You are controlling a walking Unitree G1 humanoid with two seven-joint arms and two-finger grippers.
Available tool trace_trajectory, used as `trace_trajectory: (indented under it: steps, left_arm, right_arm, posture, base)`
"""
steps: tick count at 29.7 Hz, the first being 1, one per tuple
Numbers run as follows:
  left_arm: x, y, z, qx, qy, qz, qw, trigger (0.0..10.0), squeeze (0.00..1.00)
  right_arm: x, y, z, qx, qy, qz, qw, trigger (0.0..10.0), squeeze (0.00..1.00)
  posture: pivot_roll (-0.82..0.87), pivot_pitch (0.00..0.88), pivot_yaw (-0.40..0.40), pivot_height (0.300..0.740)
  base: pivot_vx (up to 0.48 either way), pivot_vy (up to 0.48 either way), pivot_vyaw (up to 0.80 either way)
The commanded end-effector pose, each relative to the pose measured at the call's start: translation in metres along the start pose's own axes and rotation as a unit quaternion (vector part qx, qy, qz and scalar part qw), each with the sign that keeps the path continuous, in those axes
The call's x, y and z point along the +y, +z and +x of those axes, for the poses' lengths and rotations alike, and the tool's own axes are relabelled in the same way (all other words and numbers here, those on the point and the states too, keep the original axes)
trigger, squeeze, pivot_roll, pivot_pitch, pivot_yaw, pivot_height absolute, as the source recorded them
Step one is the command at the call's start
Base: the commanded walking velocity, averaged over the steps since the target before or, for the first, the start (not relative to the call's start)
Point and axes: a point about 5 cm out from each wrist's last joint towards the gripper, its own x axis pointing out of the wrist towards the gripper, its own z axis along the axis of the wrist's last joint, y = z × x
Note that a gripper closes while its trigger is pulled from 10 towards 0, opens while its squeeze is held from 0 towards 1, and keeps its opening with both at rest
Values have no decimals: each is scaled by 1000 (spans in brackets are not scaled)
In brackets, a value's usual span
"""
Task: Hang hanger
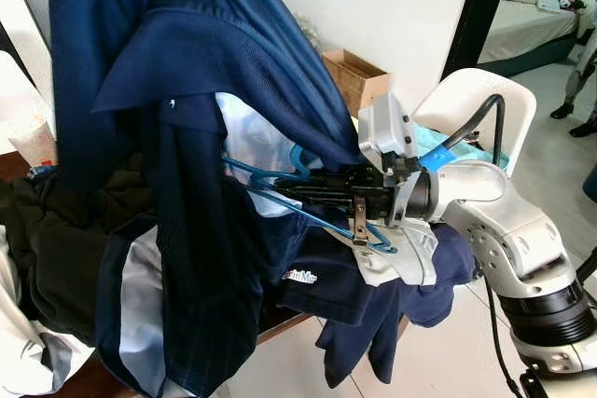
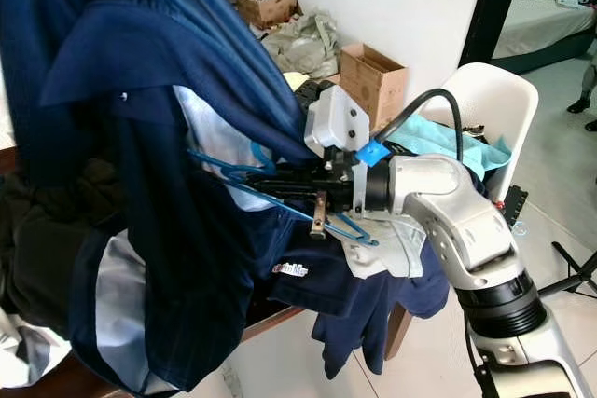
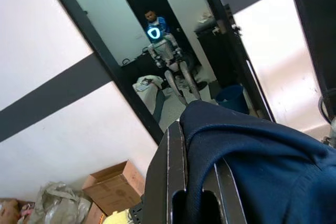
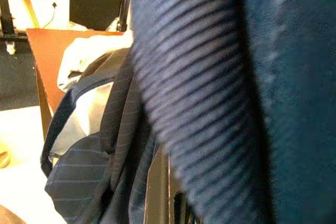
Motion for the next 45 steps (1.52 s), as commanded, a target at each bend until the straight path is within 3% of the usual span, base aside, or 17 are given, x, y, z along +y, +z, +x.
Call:
trace_trajectory:
  steps: [1,3,10,11,12,21,23,26,29,31,32,34,38,40,45]
  left_arm:
    - [9,7,-4,-17,40,4,999,3882,0]
    - [21,3,-7,-19,91,-13,996,3608,0]
    - [35,-5,-10,-12,166,-38,985,3843,0]
    - [38,-9,-11,-12,187,-58,981,4588,0]
    - [38,-17,-10,-10,204,-91,975,4471,0]
    - [27,-25,-4,-16,186,-124,975,4549,0]
    - [28,-26,-5,-13,198,-127,972,4471,0]
    - [37,-33,-7,-5,253,-152,956,4471,0]
    - [37,-33,-5,-11,250,-163,954,4471,0]
    - [29,-27,4,-44,205,-180,961,5490,0]
    - [29,-27,4,-44,205,-180,961,5490,0]
    - [15,-11,17,-88,148,-188,967,5922,0]
    - [5,6,29,-127,105,-199,966,6235,0]
    - [5,6,29,-127,105,-199,966,6235,0]
    - [-19,5,56,-133,27,-236,962,6431,0]
  right_arm:
    - [8,-2,4,13,23,-1,1000,10000,0]
    - [14,-3,5,22,41,-8,999,10000,0]
    - [20,-3,5,29,61,-19,998,10000,0]
    - [21,-2,6,30,62,-25,997,10000,0]
    - [20,-1,6,34,61,-33,997,10000,0]
    - [13,0,7,31,32,-34,998,10000,0]
    - [12,0,7,29,29,-34,999,10000,0]
    - [29,2,9,24,86,-29,996,10000,0]
    - [33,2,10,28,98,-31,994,10000,0]
    - [32,-3,20,49,90,-28,994,10000,0]
    - [32,-3,20,49,90,-28,994,10000,0]
    - [31,-9,29,76,82,-23,993,10000,0]
    - [29,-17,36,131,81,-41,987,10000,0]
    - [29,-17,36,131,81,-41,987,10000,0]
    - [15,-21,44,179,62,-69,979,10000,0]
  posture:
    - [10,0,45,740]
    - [9,0,46,740]
    - [11,0,45,740]
    - [11,0,44,740]
    - [12,0,43,740]
    - [12,2,40,740]
    - [12,2,40,740]
    - [12,2,40,740]
    - [15,4,43,740]
    - [10,2,47,740]
    - [10,2,47,740]
    - [9,1,46,740]
    - [9,0,49,740]
    - [9,0,49,740]
    - [12,0,43,740]
  base:
    - [0,0,0]
    - [0,0,0]
    - [0,0,0]
    - [0,0,0]
    - [0,0,0]
    - [0,0,0]
    - [0,0,0]
    - [0,0,0]
    - [0,0,0]
    - [0,0,0]
    - [0,0,0]
    - [0,0,0]
    - [0,0,0]
    - [0,0,0]
    - [0,0,0]
